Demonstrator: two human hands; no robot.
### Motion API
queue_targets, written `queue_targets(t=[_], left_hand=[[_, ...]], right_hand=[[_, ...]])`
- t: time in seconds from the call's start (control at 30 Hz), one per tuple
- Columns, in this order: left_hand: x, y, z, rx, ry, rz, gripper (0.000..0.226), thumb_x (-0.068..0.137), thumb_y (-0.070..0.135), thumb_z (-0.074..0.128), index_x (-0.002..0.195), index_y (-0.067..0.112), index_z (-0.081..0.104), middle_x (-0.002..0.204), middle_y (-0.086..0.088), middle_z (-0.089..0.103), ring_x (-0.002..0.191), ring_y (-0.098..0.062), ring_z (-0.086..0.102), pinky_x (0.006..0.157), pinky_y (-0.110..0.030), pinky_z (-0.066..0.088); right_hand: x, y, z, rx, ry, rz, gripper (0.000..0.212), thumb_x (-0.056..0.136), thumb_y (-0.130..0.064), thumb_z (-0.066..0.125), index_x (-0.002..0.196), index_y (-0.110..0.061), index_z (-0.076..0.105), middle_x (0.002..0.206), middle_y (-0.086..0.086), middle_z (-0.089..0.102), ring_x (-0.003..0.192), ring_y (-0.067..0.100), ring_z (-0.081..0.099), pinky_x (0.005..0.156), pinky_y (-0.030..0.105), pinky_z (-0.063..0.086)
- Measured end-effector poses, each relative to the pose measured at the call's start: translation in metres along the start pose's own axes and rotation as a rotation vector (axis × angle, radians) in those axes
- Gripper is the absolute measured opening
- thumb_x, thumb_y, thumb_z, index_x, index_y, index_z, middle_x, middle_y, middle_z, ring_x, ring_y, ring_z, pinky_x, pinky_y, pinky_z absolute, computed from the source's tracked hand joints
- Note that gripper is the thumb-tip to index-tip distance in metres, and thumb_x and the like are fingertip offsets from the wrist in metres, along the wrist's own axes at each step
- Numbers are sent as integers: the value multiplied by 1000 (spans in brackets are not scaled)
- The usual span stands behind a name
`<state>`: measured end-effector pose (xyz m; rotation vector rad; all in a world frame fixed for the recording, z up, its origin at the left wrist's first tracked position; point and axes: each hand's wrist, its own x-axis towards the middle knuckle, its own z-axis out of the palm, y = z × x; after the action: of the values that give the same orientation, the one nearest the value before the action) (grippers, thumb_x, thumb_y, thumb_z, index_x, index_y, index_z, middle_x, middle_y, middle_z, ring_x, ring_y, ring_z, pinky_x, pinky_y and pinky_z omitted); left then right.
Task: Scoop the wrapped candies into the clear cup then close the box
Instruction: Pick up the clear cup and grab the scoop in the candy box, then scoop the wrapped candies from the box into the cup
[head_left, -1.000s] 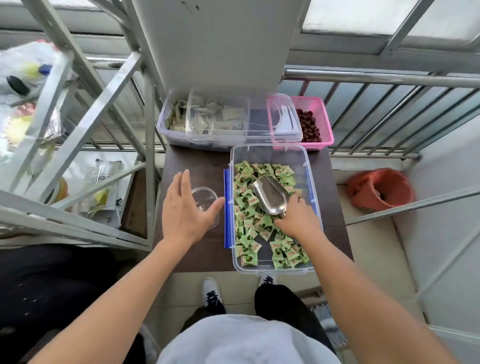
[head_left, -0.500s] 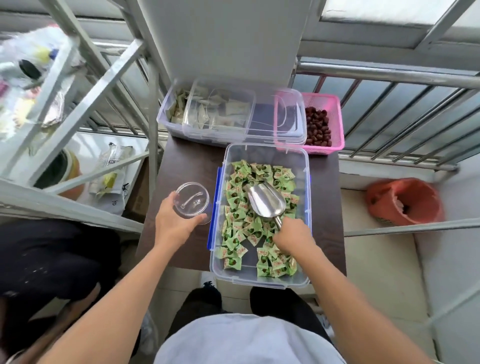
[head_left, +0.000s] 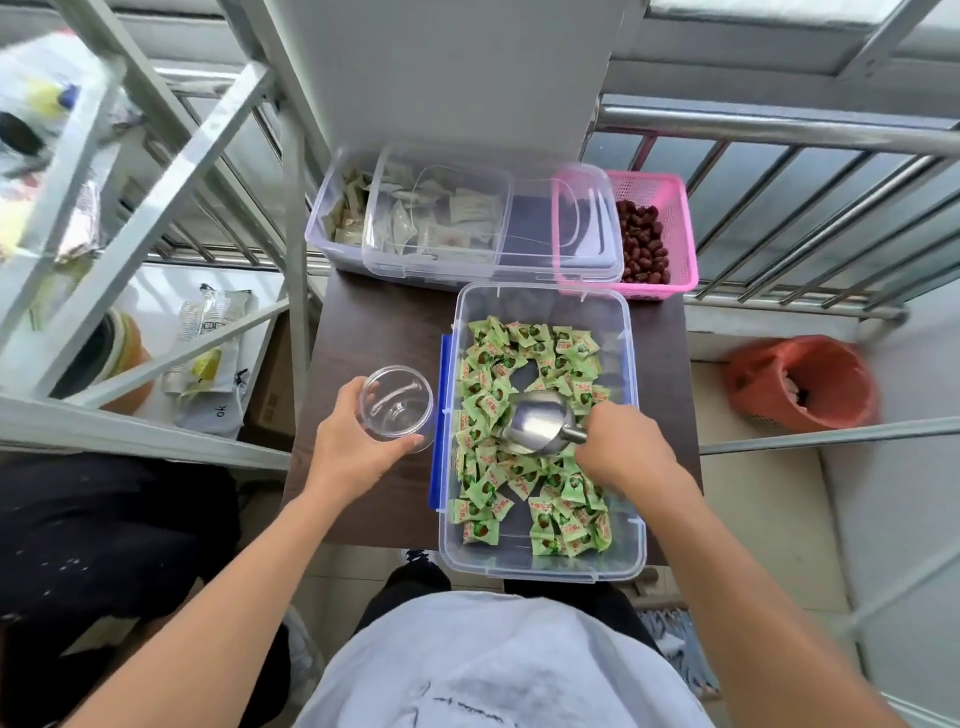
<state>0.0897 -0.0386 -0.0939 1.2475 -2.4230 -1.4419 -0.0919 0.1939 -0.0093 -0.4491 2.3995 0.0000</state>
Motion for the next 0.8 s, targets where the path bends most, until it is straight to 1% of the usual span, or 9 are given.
queue_targets(t=[0.03, 0.13, 0.3, 0.37, 0.43, 0.53, 0.67, 0.73, 0.8], left_hand=[[1, -1, -1, 10, -11, 20, 103, 62, 42, 95, 147, 27, 39, 134, 17, 54, 121, -3, 51, 102, -23, 39], [2, -3, -3, 13, -30, 48, 102, 65, 41, 94, 150, 26, 40, 134, 18, 53, 124, -2, 49, 104, -22, 37], [3, -5, -4, 11, -44, 77, 95, 65, 37, 95, 145, 28, 45, 124, 26, 53, 119, 1, 50, 99, -15, 37], [4, -4, -5, 10, -48, 91, 89, 66, 35, 95, 139, 36, 45, 117, 36, 50, 115, 4, 50, 92, -7, 34], [5, -4, -7, 8, -53, 97, 86, 66, 34, 95, 135, 40, 44, 115, 39, 48, 113, 4, 50, 89, -5, 34], [6, -3, -8, 8, -56, 111, 86, 65, 36, 95, 135, 42, 44, 116, 39, 49, 111, 6, 51, 92, -11, 39], [5, -2, -7, 8, -52, 113, 86, 65, 36, 95, 136, 40, 46, 116, 40, 50, 111, 5, 52, 91, -11, 39], [5, -1, -6, 10, -47, 109, 87, 65, 36, 95, 137, 38, 47, 116, 39, 50, 112, 2, 53, 92, -13, 39], [4, -1, -6, 8, -44, 110, 85, 65, 35, 95, 134, 41, 46, 116, 38, 50, 112, 3, 53, 89, -9, 38]], right_hand=[[5, -2, 4, 22, 12, 4, 7, 87, -9, 50, 83, -14, 54, 81, 7, 53, 75, 30, 56, 64, 36, 48], [15, -2, 22, 111, 30, 10, 25, 86, -6, 50, 102, -14, 68, 81, 8, 60, 69, 27, 58, 60, 33, 48], [17, -2, 52, 257, 82, 37, 25, 86, -4, 49, 95, -14, 70, 71, 7, 61, 58, 22, 54, 49, 29, 38], [16, 0, 58, 307, 93, 53, 25, 85, -5, 48, 92, -15, 71, 68, 6, 62, 57, 23, 56, 48, 31, 41], [15, -2, 58, 282, 140, 45, 26, 84, -6, 49, 92, -16, 71, 70, 7, 64, 62, 27, 61, 52, 36, 48], [17, -12, 56, 121, 258, 27, 32, 86, -4, 52, 109, -17, 71, 86, 8, 66, 77, 31, 63, 59, 34, 45], [20, -21, 60, -43, 366, 4, 44, 93, 0, 52, 132, -19, 60, 97, 3, 60, 77, 21, 45, 63, 32, 35], [24, -16, 63, 1, 366, 11, 41, 94, -3, 52, 131, -21, 61, 99, 4, 62, 76, 20, 44, 63, 32, 36], [27, -10, 65, 176, 288, 39, 30, 94, -8, 52, 114, -25, 67, 88, 3, 64, 70, 21, 53, 57, 31, 40]])
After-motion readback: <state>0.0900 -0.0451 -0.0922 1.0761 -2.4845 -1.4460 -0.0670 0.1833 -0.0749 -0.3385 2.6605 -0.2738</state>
